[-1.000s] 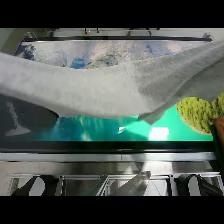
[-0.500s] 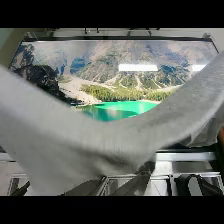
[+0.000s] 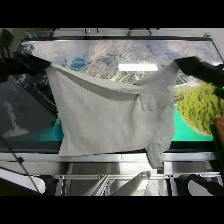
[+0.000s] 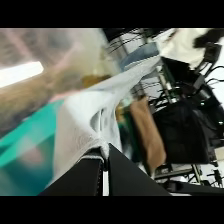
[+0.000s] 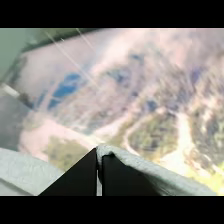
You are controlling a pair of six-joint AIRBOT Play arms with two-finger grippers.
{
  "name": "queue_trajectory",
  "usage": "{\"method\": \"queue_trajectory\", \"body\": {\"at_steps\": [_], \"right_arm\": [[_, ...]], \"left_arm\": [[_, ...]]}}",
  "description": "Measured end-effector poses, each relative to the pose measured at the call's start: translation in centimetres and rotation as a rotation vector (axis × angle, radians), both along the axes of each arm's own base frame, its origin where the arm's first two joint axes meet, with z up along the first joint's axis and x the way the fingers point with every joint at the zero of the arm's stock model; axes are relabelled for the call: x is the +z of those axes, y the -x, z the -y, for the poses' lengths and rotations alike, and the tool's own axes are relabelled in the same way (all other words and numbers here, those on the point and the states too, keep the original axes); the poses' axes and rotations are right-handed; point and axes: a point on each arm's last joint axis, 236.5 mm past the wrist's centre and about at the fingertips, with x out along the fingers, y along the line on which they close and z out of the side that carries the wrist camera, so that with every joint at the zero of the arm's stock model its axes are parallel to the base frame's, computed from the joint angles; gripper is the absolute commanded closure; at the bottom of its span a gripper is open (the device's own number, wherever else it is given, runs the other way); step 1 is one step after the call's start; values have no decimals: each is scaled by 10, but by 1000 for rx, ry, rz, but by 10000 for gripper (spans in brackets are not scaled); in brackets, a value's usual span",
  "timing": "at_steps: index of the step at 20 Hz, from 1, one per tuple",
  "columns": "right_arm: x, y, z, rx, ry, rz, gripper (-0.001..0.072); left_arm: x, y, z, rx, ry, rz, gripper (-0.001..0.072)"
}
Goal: Fold the shirts.
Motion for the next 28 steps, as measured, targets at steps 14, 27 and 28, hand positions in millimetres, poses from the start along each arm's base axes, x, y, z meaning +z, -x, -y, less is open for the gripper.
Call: {"method": "queue_trajectory", "body": {"at_steps": [14,27,28], "right_arm": [[-163,-82,21,-81,-83,-205,697],[-171,-59,51,-30,66,-272,348],[-164,-51,60,-28,72,-293,348]], "left_arm": [[-173,-72,-47,132,-290,-192,691],[-182,-38,-72,53,-461,-312,420],[-173,-32,-83,68,-454,-332,420]]}}
